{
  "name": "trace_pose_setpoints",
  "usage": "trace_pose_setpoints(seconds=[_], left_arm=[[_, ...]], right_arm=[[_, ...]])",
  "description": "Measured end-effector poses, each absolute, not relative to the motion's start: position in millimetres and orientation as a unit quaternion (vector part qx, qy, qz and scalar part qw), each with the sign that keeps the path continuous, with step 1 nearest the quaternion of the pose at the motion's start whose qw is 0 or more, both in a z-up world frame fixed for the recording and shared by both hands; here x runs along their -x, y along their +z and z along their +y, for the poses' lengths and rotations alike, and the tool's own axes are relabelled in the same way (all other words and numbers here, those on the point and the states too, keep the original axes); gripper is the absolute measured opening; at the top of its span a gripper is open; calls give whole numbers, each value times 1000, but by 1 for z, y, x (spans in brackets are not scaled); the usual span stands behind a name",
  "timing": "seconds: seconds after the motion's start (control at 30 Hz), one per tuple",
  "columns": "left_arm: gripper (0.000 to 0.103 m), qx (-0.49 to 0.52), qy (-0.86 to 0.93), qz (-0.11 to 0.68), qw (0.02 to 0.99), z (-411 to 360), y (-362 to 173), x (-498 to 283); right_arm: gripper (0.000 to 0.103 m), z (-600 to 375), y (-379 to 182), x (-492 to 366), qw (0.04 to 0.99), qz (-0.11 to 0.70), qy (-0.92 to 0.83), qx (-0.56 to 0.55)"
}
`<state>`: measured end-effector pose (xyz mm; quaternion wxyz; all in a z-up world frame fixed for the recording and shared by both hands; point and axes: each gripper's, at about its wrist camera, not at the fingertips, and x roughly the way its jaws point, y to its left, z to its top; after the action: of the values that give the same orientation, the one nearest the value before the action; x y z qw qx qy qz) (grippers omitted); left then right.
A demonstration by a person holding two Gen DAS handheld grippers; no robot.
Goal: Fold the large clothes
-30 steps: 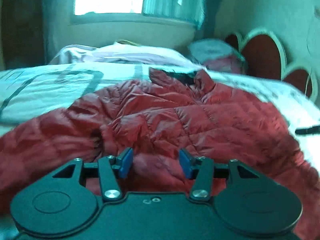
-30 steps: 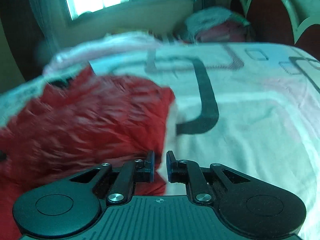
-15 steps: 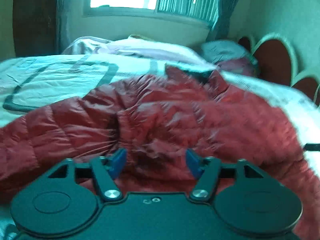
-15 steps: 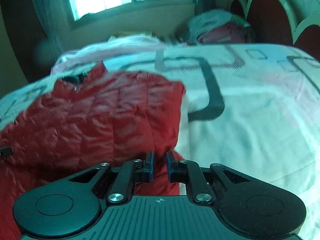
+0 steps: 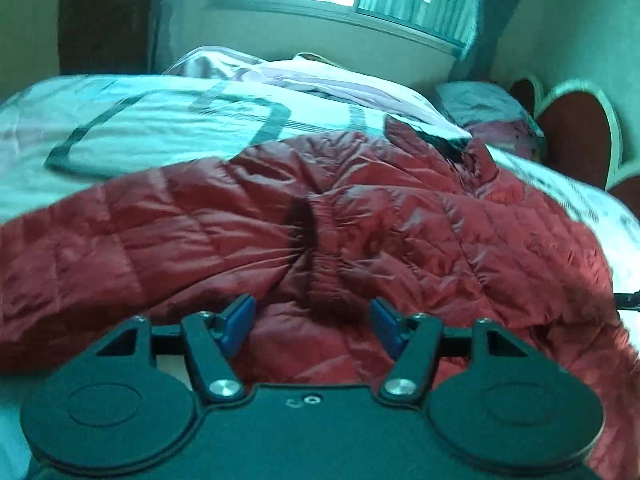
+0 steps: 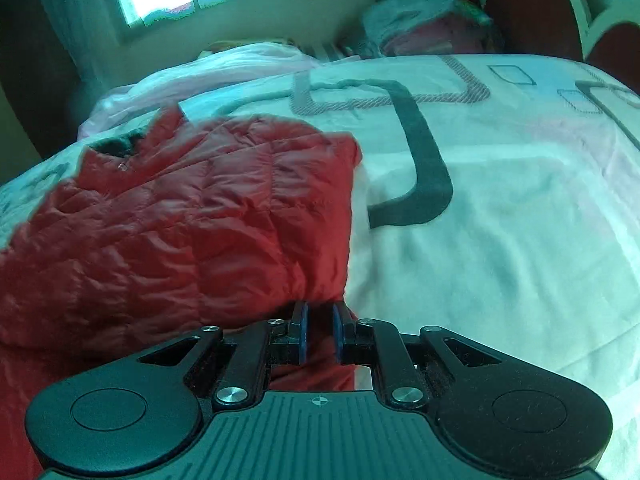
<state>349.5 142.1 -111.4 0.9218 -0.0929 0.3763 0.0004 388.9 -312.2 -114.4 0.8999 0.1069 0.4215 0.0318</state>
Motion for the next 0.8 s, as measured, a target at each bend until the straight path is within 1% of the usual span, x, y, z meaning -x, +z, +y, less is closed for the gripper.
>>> trace_pose_setpoints(seconds=[0.1,0.13,0.2,0.3,0.33,0.37,0.4,0.43,0.57,0.6,0.63,0.7,0.77,0.8], left_arm=[[73,100,38,362,926,161,-104,-332],[78,112,45,357,926,170,-103,-325],[84,138,71,346,925,190,-100,-309],[86,175,125,338,916,224,-101,-281],[85,194,143,336,910,237,-103,-272],[83,221,160,333,903,252,-105,-262],[78,245,173,327,896,265,-106,-253],[75,272,187,318,889,279,-108,-244],[71,375,242,262,856,330,-118,-212],[67,400,254,248,845,341,-122,-208],[60,426,264,231,834,352,-127,-203],[54,463,281,202,816,369,-135,-199],[53,478,291,185,808,382,-136,-203],[48,479,293,182,807,388,-135,-207]], right_arm=[[13,-327,-92,-366,921,362,3,-142],[13,-331,-89,-361,921,358,-3,-151],[13,-336,-87,-355,917,363,-7,-165],[13,-336,-88,-352,913,371,-15,-169],[15,-337,-91,-351,910,375,-16,-175],[24,-335,-91,-351,909,376,-20,-178],[63,-335,-92,-350,912,369,-23,-176],[81,-331,-89,-346,920,354,-23,-168],[81,-313,-88,-349,923,354,6,-152],[81,-309,-88,-350,923,353,11,-154],[81,-307,-87,-350,923,351,11,-157],[81,-302,-85,-353,921,354,15,-163],[81,-296,-83,-356,920,358,15,-159],[81,-293,-82,-356,920,359,15,-155]])
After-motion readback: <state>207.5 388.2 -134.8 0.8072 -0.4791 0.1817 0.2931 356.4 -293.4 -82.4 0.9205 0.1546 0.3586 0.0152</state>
